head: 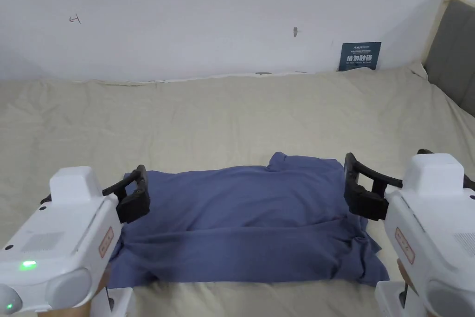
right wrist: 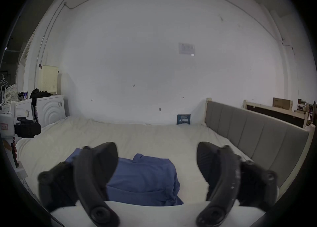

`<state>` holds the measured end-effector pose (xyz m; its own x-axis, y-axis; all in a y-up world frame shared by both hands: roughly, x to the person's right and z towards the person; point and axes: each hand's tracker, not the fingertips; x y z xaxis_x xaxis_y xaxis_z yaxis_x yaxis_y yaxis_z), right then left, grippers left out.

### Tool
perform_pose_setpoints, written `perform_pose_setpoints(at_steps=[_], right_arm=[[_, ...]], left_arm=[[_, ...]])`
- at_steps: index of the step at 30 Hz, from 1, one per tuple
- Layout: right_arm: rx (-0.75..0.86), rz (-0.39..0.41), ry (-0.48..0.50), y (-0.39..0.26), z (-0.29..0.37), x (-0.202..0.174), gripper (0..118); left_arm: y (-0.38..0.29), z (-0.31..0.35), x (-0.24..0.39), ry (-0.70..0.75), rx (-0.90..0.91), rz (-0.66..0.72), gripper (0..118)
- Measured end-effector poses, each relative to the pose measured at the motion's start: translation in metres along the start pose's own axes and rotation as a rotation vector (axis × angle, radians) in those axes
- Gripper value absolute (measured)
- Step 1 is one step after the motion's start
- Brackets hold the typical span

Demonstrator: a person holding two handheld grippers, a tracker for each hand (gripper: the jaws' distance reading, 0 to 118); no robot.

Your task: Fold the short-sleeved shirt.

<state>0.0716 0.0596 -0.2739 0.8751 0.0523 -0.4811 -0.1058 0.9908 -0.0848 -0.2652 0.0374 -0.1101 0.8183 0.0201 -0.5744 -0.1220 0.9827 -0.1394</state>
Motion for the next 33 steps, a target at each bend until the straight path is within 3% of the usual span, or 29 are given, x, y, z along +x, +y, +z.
perform_pose_setpoints(at_steps=[1,2,3,4,7,14,23,24,25,26,27,28,29,33], right_arm=[[0.009,0.002,-0.006,0.002,0.008,-0.002,72],[0.024,0.009,-0.014,0.003,0.013,-0.003,47],[0.031,0.009,-0.02,0.002,0.014,0.001,13],[0.033,0.014,-0.03,0.002,0.017,0.002,2],[0.042,0.0,-0.01,0.0,0.02,0.012,1],[0.034,0.007,-0.015,0.0,0.021,0.013,1],[-0.034,-0.005,-0.007,-0.013,0.002,0.012,1],[-0.042,-0.005,-0.009,-0.015,-0.002,0.012,1],[-0.051,-0.005,-0.01,-0.018,-0.006,0.012,1],[-0.061,-0.004,-0.01,-0.02,-0.009,0.011,1],[-0.073,-0.004,-0.012,-0.021,-0.011,0.009,1],[-0.084,-0.005,-0.011,-0.023,-0.015,0.007,1],[-0.095,-0.004,-0.01,-0.026,-0.019,0.007,1],[-0.137,0.003,-0.011,-0.035,-0.034,0.005,1]], left_arm=[[-0.004,0.002,0.001,0.005,0.013,-0.015,55],[-0.006,0.006,0.005,0.001,0.024,-0.025,36],[-0.008,0.012,0.008,0.001,0.035,-0.026,5],[-0.009,0.015,0.012,0.002,0.039,-0.022,0],[-0.008,0.019,0.016,-0.061,0.022,0.016,0],[-0.009,0.008,0.011,-0.052,-0.013,-0.018,0],[-0.066,-0.062,-0.046,-0.082,-0.448,0.007,1],[-0.075,-0.07,-0.054,-0.073,-0.49,0.018,4],[-0.083,-0.074,-0.06,-0.035,-0.524,0.034,17],[-0.091,-0.081,-0.067,-0.021,-0.571,0.048,41],[-0.1,-0.088,-0.075,-0.005,-0.609,0.075,82],[-0.109,-0.094,-0.082,0.022,-0.625,0.114,105],[-0.118,-0.1,-0.09,0.031,-0.658,0.129,116],[-0.151,-0.116,-0.105,0.114,-0.74,0.104,109]])
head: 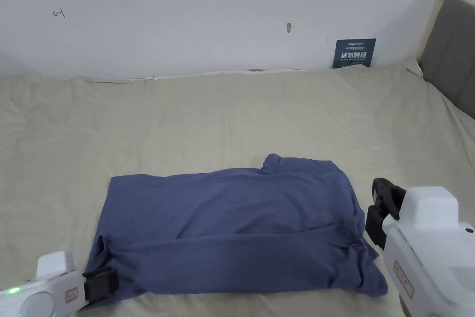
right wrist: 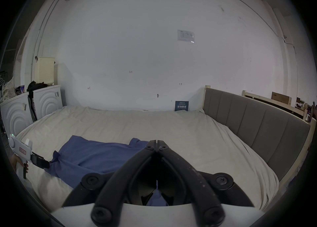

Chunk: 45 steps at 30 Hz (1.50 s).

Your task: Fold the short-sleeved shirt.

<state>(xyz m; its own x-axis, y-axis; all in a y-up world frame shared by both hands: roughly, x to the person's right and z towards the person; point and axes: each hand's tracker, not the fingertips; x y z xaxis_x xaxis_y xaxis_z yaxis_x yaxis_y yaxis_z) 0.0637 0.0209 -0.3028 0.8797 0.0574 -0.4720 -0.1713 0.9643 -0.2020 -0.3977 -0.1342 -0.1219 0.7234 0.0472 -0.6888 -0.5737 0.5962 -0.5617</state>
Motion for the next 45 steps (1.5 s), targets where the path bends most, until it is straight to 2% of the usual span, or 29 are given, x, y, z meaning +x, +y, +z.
perform_pose_setpoints(at_steps=[2,4,5,6,7,8,10,13,14,16,18,19,20,23,25,27,28,29,30,32,38,45], right_arm=[[-0.023,0.001,0.001,-0.004,-0.008,0.001,1],[-0.043,-0.002,-0.001,-0.007,-0.016,0.0,1],[-0.054,-0.001,0.0,-0.009,-0.019,0.0,1],[-0.066,0.001,0.0,-0.011,-0.023,0.0,1],[-0.081,0.002,-0.001,-0.014,-0.026,0.001,2],[-0.095,0.0,0.0,-0.017,-0.03,0.002,2],[-0.156,-0.016,-0.007,-0.028,-0.041,0.011,2],[-0.288,-0.036,-0.02,-0.048,-0.064,0.023,4],[-0.34,-0.045,-0.023,-0.057,-0.072,0.028,9],[-0.469,-0.053,-0.014,-0.079,-0.094,0.036,42],[-0.578,-0.076,-0.019,-0.102,-0.112,0.041,87],[-0.632,-0.092,-0.021,-0.115,-0.12,0.043,99],[-0.659,-0.102,-0.034,-0.125,-0.125,0.044,103],[-0.727,-0.112,-0.064,-0.153,-0.135,0.049,99],[-0.738,-0.158,-0.047,-0.167,-0.137,0.052,73],[-0.758,-0.258,0.044,-0.164,-0.126,0.047,39],[-0.753,-0.269,0.05,-0.161,-0.123,0.044,23],[-0.732,-0.251,0.047,-0.156,-0.118,0.041,13],[-0.7,-0.235,0.072,-0.144,-0.107,0.034,12],[-0.681,-0.167,0.051,-0.131,-0.097,0.025,12],[-0.617,-0.189,0.052,-0.089,-0.034,0.012,12],[-0.691,-0.256,0.067,-0.114,0.024,0.02,13]], left_arm=[[-0.005,-0.017,-0.004,0.052,-0.047,-0.02,99],[-0.011,-0.026,-0.003,0.047,-0.057,-0.033,60],[-0.013,-0.029,-0.003,0.04,-0.065,-0.039,49],[-0.015,-0.03,-0.002,0.025,-0.07,-0.038,44],[-0.016,-0.024,0.0,0.028,-0.041,-0.032,29],[-0.016,-0.02,0.004,0.039,-0.026,-0.04,22],[-0.014,-0.017,0.007,-0.031,-0.014,-0.051,9],[-0.01,-0.009,0.015,-0.018,-0.014,-0.098,7],[-0.009,-0.005,0.015,-0.022,0.004,-0.105,7],[-0.003,0.001,0.012,-0.032,0.028,-0.103,7],[0.002,0.009,0.009,-0.049,0.054,-0.088,7],[0.005,0.011,0.007,-0.055,0.057,-0.082,7],[0.007,0.013,0.008,-0.061,0.064,-0.078,7],[0.01,0.014,0.005,-0.069,0.068,-0.061,7],[0.009,0.008,0.001,-0.071,0.064,-0.05,7],[0.007,0.006,-0.001,-0.065,0.057,-0.046,7],[0.005,0.003,-0.003,-0.062,0.054,-0.043,7],[0.003,0.003,-0.005,-0.059,0.052,-0.04,7],[0.002,0.003,-0.007,-0.058,0.051,-0.033,7],[-0.004,0.014,-0.003,-0.056,0.056,-0.024,7],[-0.018,0.042,-0.012,-0.071,0.072,0.016,7],[-0.066,0.073,-0.027,-0.072,-0.011,0.042,7]])
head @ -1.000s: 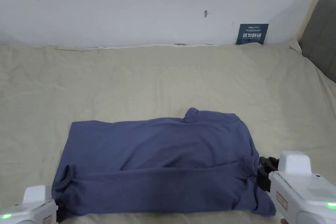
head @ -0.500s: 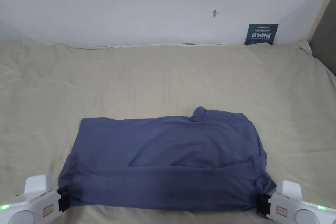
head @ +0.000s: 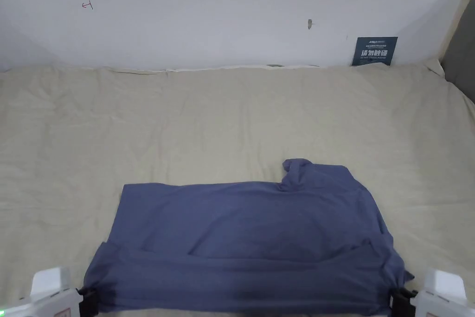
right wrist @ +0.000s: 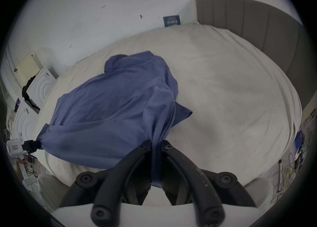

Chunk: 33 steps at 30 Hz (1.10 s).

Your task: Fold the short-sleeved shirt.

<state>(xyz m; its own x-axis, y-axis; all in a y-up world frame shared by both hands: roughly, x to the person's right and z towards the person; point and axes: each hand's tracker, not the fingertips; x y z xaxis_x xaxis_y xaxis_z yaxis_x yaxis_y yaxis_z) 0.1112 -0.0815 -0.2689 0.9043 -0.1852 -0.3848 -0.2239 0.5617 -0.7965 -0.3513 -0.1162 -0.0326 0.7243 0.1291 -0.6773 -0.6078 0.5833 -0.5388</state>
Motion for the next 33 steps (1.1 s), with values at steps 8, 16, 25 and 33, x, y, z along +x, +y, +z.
perform_pose_setpoints(at_steps=[8,16,25,33], right_arm=[[-0.071,-0.026,-0.048,-0.042,-0.008,-0.019,13],[0.123,0.095,-0.101,0.026,0.016,-0.004,106],[0.646,0.21,0.008,0.084,0.132,-0.076,106],[0.798,0.285,-0.061,0.085,0.117,-0.064,54]], left_arm=[[-0.033,-0.019,0.005,0.054,-0.103,-0.006,7],[0.002,0.014,0.029,0.069,0.036,-0.052,118],[0.059,0.119,0.096,-0.022,0.559,-0.144,116],[0.061,0.139,0.126,-0.002,0.767,-0.221,82]])
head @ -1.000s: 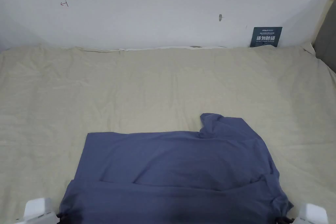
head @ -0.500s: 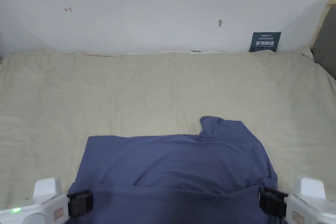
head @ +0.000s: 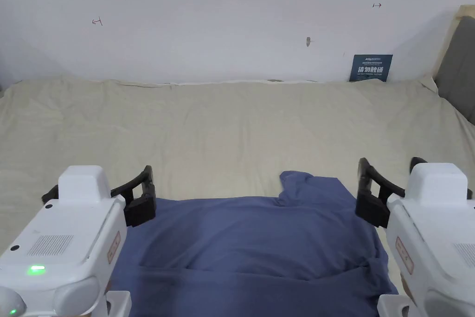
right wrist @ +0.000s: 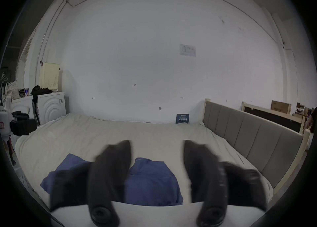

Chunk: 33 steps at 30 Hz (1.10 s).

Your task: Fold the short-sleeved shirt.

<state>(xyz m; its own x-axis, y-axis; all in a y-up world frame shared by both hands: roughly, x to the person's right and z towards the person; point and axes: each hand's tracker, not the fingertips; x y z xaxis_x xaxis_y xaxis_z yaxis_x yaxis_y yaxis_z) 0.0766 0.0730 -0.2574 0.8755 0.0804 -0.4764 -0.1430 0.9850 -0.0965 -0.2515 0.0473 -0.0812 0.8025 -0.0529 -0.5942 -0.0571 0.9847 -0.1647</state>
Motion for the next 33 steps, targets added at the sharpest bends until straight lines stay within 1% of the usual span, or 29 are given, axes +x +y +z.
perform_pose_setpoints(at_steps=[1,2,3,4,6,8,11,12,15,19,21,24,25,26,27,28,29,30,31,32,33], right_arm=[[0.0,0.001,-0.003,-0.002,-0.003,0.002,32],[0.0,0.002,-0.006,-0.004,-0.005,0.003,9],[0.002,-0.001,-0.002,-0.006,-0.008,0.005,2],[0.005,-0.004,-0.01,-0.008,-0.007,0.0,2],[-0.007,-0.002,0.002,-0.01,-0.013,0.003,2],[-0.009,-0.001,-0.004,-0.013,-0.016,-0.001,2],[-0.015,-0.001,-0.006,-0.017,-0.027,0.002,2],[-0.018,-0.003,-0.004,-0.013,-0.027,-0.006,2],[-0.029,-0.001,-0.002,-0.016,-0.042,-0.005,2],[-0.048,0.0,0.003,-0.017,-0.065,-0.009,2],[-0.059,0.007,0.002,-0.013,-0.073,-0.017,2],[-0.081,0.019,-0.002,-0.019,-0.094,-0.015,2],[-0.094,0.02,-0.003,-0.023,-0.102,-0.012,2],[-0.103,0.019,-0.004,-0.025,-0.109,-0.011,2],[-0.115,0.019,-0.004,-0.028,-0.115,-0.011,2],[-0.128,0.021,-0.005,-0.031,-0.123,-0.008,2],[-0.138,0.022,-0.007,-0.034,-0.129,-0.007,2],[-0.151,0.022,-0.008,-0.037,-0.135,-0.006,2],[-0.161,0.022,-0.008,-0.041,-0.14,-0.005,2],[-0.172,0.019,-0.011,-0.041,-0.143,-0.007,2],[-0.185,0.013,-0.011,-0.042,-0.147,-0.008,2]], left_arm=[[-0.001,-0.001,0.001,-0.004,0.001,-0.006,64],[-0.002,-0.002,0.003,-0.014,0.002,-0.011,35],[-0.003,-0.005,0.004,-0.025,-0.004,-0.011,0],[-0.005,-0.007,0.003,-0.028,-0.014,-0.005,1],[-0.006,-0.012,0.0,-0.067,-0.038,0.039,0],[-0.007,-0.019,-0.002,-0.057,-0.037,0.047,0],[-0.006,-0.036,-0.004,-0.053,-0.053,0.031,0],[-0.006,-0.043,-0.007,-0.053,-0.063,0.028,0],[-0.007,-0.073,-0.013,-0.069,-0.117,0.028,0],[-0.017,-0.129,-0.026,-0.091,-0.259,0.02,0],[-0.025,-0.16,-0.033,-0.095,-0.334,0.005,0],[-0.041,-0.207,-0.043,-0.099,-0.448,0.015,1],[-0.049,-0.223,-0.047,-0.097,-0.495,0.017,3],[-0.053,-0.234,-0.047,-0.086,-0.54,-0.002,7],[-0.061,-0.246,-0.05,-0.067,-0.554,-0.003,15],[-0.069,-0.259,-0.053,-0.065,-0.575,-0.001,25],[-0.076,-0.272,-0.056,-0.071,-0.617,-0.001,44],[-0.084,-0.285,-0.06,-0.058,-0.663,0.014,82],[-0.093,-0.298,-0.061,-0.044,-0.711,0.011,107],[-0.101,-0.306,-0.061,-0.017,-0.738,-0.005,118],[-0.108,-0.314,-0.061,0.014,-0.726,-0.021,118]])
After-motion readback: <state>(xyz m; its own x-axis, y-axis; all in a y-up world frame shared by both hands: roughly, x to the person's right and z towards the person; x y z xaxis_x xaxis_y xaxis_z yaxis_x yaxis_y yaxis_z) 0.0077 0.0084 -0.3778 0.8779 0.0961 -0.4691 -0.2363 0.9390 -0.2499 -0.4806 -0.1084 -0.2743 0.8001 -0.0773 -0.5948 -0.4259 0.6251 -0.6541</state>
